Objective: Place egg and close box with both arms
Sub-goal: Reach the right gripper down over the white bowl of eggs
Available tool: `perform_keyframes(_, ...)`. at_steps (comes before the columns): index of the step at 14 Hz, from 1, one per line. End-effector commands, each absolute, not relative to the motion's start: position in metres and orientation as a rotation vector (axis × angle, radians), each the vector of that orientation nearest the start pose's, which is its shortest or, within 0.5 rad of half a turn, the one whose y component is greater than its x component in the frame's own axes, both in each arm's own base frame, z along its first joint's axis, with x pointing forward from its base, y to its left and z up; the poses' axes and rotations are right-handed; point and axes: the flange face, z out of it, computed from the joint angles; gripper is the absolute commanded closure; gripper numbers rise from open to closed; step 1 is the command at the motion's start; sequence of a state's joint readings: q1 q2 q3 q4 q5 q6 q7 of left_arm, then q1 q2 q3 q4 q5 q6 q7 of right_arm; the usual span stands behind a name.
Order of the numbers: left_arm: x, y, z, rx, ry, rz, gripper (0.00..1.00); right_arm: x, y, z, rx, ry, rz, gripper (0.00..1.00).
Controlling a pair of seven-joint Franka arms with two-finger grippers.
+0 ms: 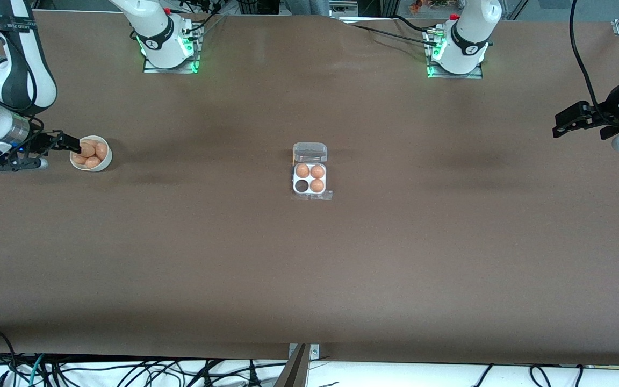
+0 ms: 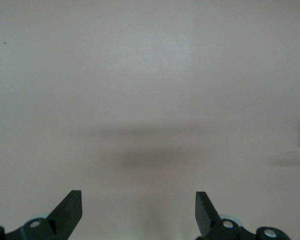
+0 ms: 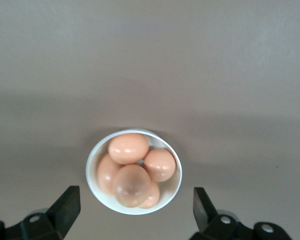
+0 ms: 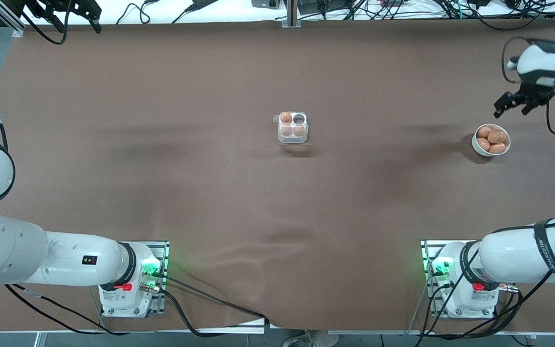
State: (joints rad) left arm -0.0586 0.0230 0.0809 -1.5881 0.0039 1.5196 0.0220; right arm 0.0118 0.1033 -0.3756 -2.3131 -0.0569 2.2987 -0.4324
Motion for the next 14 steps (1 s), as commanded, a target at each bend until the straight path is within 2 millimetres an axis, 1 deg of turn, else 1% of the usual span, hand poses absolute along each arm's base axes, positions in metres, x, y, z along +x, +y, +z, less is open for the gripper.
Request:
perform_keyframes(1, 0.553, 0.011, 0.607, -3.125, 0.014, 0.144, 0.0, 0.454, -0.176, 0.284, -3.153, -0.194, 0.174, 0.0)
perform_keyframes(3, 0.553, 0.012, 0.607, -3.125, 0.014, 0.144, 0.0, 0.45, -0.175, 0.272, -3.157, -0.141, 0.187, 0.0)
perform_keyframes(5, 0.554, 0.012, 0.606, -3.125, 0.014, 0.147, 0.0, 0.449, -0.175, 0.266, -3.158, -0.091, 0.211, 0.0)
perform_keyframes(8, 0.554, 0.011, 0.606, -3.124, 0.014, 0.147, 0.0, 0.448, -0.174, 0.254, -3.156, -0.081, 0.252, 0.0)
perform_keyframes(11, 0.554, 0.011, 0.606, -3.124, 0.014, 0.147, 0.0, 0.45, -0.168, 0.248, -3.158, -0.067, 0.269, 0.01)
perform_keyframes(14, 0.554, 0.012, 0.607, -3.125, 0.014, 0.144, 0.0, 0.453, -0.166, 0.248, -3.162, -0.079, 0.268, 0.08)
